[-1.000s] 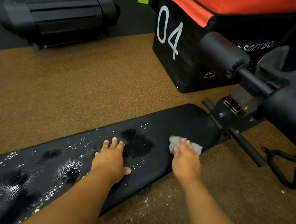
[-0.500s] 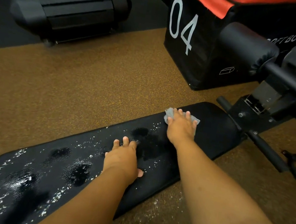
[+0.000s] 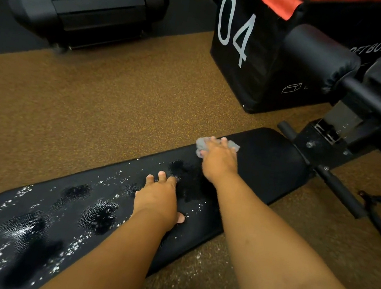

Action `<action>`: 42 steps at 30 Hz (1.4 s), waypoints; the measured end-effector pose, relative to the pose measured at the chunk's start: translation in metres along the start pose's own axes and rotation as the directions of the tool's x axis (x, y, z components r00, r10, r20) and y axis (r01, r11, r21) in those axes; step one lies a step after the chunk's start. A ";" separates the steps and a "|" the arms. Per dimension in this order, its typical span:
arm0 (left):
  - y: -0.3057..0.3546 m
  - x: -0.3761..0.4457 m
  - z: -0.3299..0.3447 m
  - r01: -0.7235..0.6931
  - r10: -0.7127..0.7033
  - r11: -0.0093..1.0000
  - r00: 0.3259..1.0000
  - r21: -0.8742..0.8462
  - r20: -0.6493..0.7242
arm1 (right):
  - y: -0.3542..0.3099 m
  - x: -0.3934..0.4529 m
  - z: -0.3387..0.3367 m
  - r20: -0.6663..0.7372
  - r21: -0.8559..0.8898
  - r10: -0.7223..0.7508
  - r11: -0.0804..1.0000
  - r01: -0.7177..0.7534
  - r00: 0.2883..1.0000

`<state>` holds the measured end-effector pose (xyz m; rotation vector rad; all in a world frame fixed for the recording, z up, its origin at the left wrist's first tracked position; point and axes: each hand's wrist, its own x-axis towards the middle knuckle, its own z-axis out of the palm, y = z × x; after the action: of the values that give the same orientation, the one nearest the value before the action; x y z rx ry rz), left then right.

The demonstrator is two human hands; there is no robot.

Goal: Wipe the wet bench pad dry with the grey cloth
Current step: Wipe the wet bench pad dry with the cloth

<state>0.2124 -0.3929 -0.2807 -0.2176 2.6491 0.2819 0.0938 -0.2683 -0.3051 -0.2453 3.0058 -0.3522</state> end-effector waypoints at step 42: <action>-0.009 -0.011 0.000 -0.040 0.039 0.999 0.999 -0.008 -0.022 | 0.067 -0.132 0.016 0.019 0.232 -0.236 0.946 0.225 0.972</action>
<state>0.2235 -0.4001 -0.2771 -0.1723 2.6770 0.3060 0.2154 -0.1850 -0.3254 -0.5769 2.8605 -0.6987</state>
